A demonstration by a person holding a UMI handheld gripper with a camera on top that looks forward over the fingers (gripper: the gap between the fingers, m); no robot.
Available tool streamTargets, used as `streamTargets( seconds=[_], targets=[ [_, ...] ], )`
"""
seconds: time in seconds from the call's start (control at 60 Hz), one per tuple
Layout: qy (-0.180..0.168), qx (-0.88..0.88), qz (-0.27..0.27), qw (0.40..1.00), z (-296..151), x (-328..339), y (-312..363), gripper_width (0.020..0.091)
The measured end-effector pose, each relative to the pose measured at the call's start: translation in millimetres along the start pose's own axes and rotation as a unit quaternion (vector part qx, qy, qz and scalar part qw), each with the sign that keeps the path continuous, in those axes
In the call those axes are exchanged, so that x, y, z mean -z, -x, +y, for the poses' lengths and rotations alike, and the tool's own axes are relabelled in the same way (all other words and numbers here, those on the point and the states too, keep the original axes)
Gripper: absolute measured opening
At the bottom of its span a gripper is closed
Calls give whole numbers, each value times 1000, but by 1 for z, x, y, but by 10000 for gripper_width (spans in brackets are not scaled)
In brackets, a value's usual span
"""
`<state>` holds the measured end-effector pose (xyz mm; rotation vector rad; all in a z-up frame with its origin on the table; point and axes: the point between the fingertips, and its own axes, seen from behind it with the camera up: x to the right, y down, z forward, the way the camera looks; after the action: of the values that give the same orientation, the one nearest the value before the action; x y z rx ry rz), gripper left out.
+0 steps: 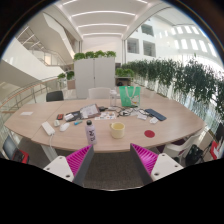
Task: Pour water
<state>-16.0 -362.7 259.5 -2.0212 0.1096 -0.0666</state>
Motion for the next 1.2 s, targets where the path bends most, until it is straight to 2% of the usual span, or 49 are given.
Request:
streamTargets(
  seconds=[0.117, 0.267, 0.383, 0.433, 0.55, 0.65, 0.8, 0.9, 0.933, 0.967, 0.983, 1.017, 1.2],
  targets=[
    [-11, -8, 29, 999, -3, 16, 5, 831],
    [-18, -16, 19, 1000, 0, 9, 9, 833],
    [-76, 13, -9, 997, 8, -21, 36, 832],
    [-85, 24, -24, 996, 20, -33, 48, 832],
    [-83, 34, -59, 994, 54, -111, 98, 835],
    [-106, 33, -77, 991, 63, -181, 125, 836],
    [-133, 12, -55, 989, 51, -287, 140, 838],
    [-132, -11, -49, 990, 46, -343, 141, 832],
    [-132, -14, -52, 990, 42, -356, 143, 817],
    [-132, -11, -53, 990, 39, -366, 145, 759],
    [-132, -8, -54, 990, 37, -371, 145, 700],
    [-130, -1, -49, 990, 36, -387, 140, 538],
    [-142, 18, -63, 988, 31, -387, 147, 516]
  ],
)
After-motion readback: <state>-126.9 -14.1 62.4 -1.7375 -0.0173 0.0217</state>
